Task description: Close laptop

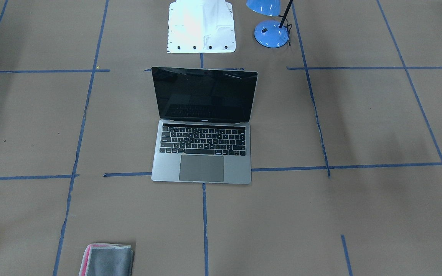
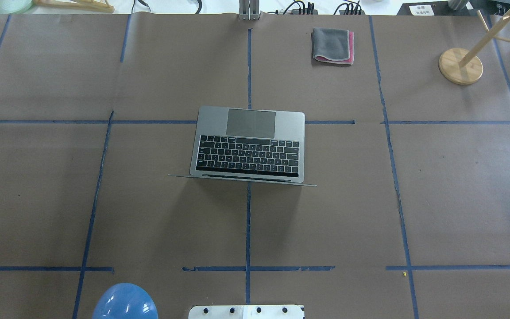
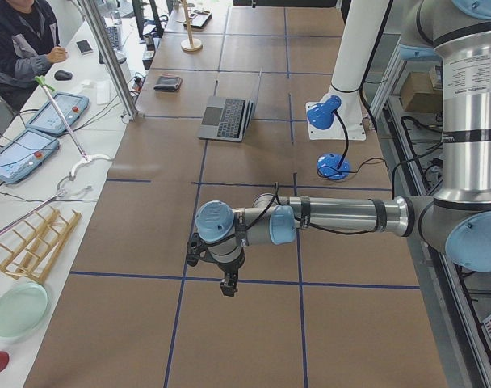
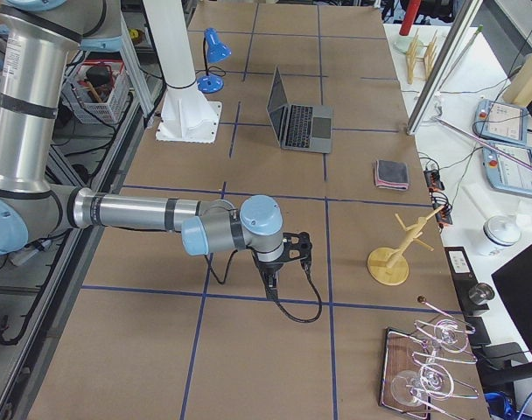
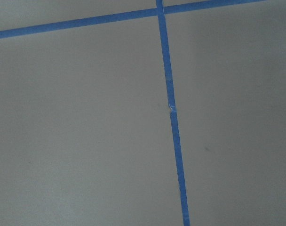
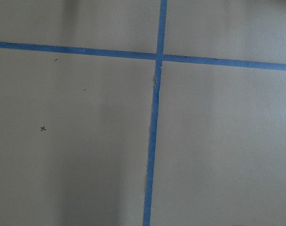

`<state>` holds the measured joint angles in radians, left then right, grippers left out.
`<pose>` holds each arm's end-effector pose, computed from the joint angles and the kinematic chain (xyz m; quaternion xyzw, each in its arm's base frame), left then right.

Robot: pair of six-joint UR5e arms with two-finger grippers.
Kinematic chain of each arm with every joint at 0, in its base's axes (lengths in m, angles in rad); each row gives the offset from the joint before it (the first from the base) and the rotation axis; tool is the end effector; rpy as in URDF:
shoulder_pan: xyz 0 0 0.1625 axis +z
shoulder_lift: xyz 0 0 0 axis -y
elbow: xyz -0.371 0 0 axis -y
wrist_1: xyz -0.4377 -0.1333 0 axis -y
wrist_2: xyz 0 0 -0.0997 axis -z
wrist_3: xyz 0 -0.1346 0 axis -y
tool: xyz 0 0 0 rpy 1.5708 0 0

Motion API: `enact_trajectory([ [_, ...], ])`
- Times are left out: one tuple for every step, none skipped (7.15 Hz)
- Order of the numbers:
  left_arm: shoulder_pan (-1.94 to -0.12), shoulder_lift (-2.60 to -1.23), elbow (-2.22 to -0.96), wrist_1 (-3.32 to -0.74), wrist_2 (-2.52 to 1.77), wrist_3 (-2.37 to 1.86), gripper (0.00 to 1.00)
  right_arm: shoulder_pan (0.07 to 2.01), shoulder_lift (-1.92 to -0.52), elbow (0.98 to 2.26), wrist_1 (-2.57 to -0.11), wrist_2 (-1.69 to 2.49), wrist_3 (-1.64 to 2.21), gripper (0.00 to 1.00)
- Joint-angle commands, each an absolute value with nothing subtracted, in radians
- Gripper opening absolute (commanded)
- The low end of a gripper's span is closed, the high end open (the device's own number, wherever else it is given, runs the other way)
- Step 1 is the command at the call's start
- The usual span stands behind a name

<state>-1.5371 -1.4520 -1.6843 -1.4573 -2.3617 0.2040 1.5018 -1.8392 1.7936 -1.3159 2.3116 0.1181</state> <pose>-0.0214 -0.4825 0.6390 -0.0219 0.3878 0.0865 0.9174 0.0109 -0.4589 0.6166 0.0633 -0.3675 -0.0150 0.9277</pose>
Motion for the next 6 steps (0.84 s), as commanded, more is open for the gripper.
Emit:
enact_trajectory([
  [-1.537, -1.451, -1.686, -1.460, -2.362, 0.206, 0.99, 1.502, -1.839, 1.795, -1.316, 2.312, 0.118, 1.00],
  [-1.534, -1.454, -1.684, -1.460, -2.362, 0.204, 0.99, 1.502, -1.839, 1.793, -1.316, 2.312, 0.120, 1.00],
  [-1.532, -1.453, -1.706, -1.459, -2.362, 0.206, 0.99, 1.502, -1.838, 1.795, -1.315, 2.312, 0.118, 1.00],
  [-1.520, -1.454, -1.733, -1.459, -2.361, 0.203, 0.99, 1.500, -1.838, 1.798, -1.315, 2.312, 0.117, 1.00],
  [-1.517, -1.485, -1.768, -1.463, -2.373, 0.198, 0.99, 1.497, -1.836, 1.802, -1.304, 2.327, 0.111, 1.00],
  [-1.517, -1.570, -1.778, -1.495, -2.370, 0.195, 0.99, 1.485, -1.836, 1.795, -1.222, 2.344, 0.117, 1.00],
])
